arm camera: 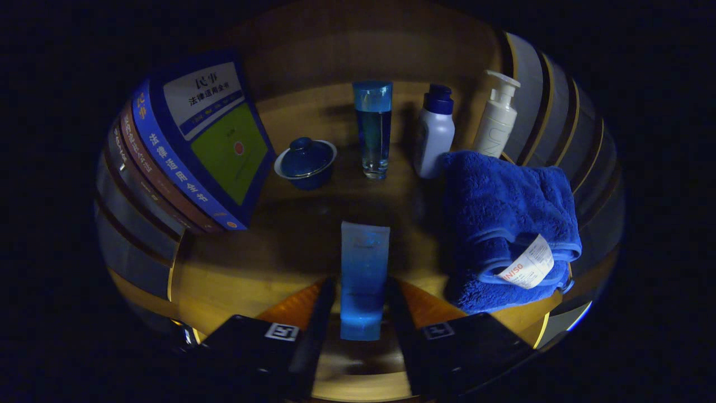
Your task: Pull open the drawer, take out the items inside it, and place them on the countertop above the cabinet.
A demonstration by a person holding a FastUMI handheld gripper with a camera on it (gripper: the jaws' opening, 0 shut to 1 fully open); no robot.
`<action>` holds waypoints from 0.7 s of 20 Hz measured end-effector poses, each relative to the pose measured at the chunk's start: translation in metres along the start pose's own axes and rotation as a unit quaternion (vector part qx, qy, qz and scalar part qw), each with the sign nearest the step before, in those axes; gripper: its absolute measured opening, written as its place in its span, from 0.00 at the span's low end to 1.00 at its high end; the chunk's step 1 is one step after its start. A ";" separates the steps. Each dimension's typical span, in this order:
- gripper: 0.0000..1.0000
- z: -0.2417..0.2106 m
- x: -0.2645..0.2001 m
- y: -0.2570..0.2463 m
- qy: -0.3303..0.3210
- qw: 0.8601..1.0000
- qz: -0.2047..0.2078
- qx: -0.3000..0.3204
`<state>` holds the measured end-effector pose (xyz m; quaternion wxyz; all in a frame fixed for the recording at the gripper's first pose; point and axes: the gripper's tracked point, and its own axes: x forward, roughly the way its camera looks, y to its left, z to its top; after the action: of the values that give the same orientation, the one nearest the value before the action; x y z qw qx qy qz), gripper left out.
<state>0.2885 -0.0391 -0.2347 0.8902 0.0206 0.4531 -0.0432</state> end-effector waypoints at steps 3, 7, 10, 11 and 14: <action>1.00 0.004 -0.013 -0.001 -0.024 1.000 -0.009 -0.016; 1.00 0.002 -0.046 0.003 -0.058 0.998 -0.004 -0.011; 1.00 -0.009 -0.084 0.004 -0.089 0.996 0.003 -0.006; 1.00 -0.015 -0.100 0.005 -0.103 0.995 0.006 -0.006; 1.00 -0.041 -0.151 0.012 -0.153 0.988 0.030 -0.006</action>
<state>0.1684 -0.0150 -0.1368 0.9502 0.0215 0.3105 -0.0167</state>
